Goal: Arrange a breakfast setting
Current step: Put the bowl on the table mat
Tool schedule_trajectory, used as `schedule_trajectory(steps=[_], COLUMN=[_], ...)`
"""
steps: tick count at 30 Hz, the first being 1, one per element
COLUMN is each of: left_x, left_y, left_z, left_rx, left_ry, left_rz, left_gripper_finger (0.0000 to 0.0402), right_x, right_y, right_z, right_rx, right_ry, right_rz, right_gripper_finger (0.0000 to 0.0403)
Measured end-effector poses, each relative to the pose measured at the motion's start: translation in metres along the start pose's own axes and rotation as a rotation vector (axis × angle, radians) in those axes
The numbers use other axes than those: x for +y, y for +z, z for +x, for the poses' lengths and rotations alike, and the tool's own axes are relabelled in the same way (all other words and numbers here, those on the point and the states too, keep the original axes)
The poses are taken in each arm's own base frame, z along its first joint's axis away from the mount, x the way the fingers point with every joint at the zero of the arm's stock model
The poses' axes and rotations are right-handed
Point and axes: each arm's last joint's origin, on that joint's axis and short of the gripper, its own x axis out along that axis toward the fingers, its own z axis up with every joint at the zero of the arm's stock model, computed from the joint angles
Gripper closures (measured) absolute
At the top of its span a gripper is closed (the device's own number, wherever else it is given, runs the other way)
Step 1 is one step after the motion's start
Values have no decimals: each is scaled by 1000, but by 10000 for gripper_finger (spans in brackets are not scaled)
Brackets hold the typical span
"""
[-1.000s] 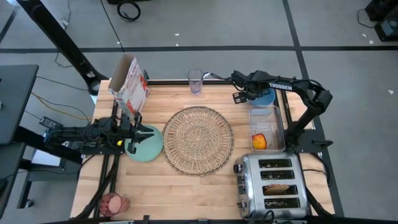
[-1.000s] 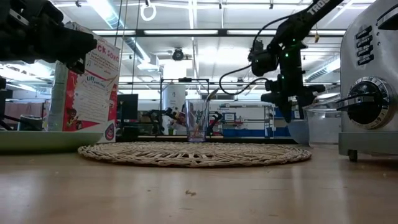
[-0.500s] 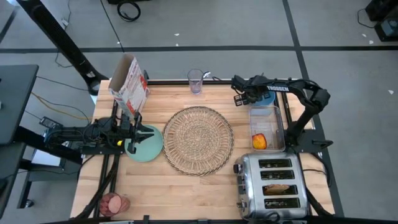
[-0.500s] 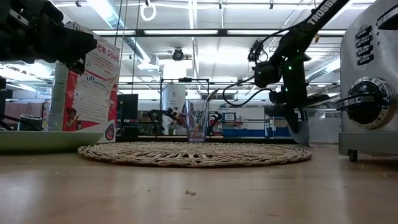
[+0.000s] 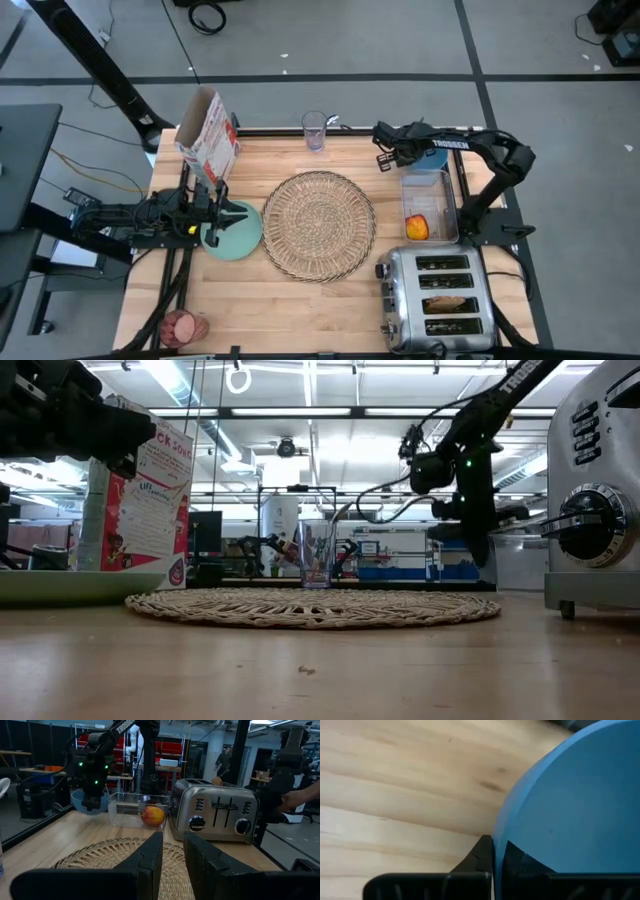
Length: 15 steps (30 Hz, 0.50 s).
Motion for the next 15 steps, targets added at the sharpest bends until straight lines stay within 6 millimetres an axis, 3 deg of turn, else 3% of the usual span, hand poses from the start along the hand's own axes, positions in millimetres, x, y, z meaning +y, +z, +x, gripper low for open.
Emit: schedule_trajectory(steps=[5, 15], left_x=[0, 0], left_y=[0, 0], left_z=[0, 0], left_rx=[0, 0], left_ry=[0, 0], left_rz=[0, 0], left_gripper_finger=[317, 317], right_x=[-9, -18], right_y=[5, 7], right_z=[-34, -140], right_rx=[-103, -416], right_ry=[-15, 176], right_rz=[-74, -325], right_gripper_finger=[395, 396])
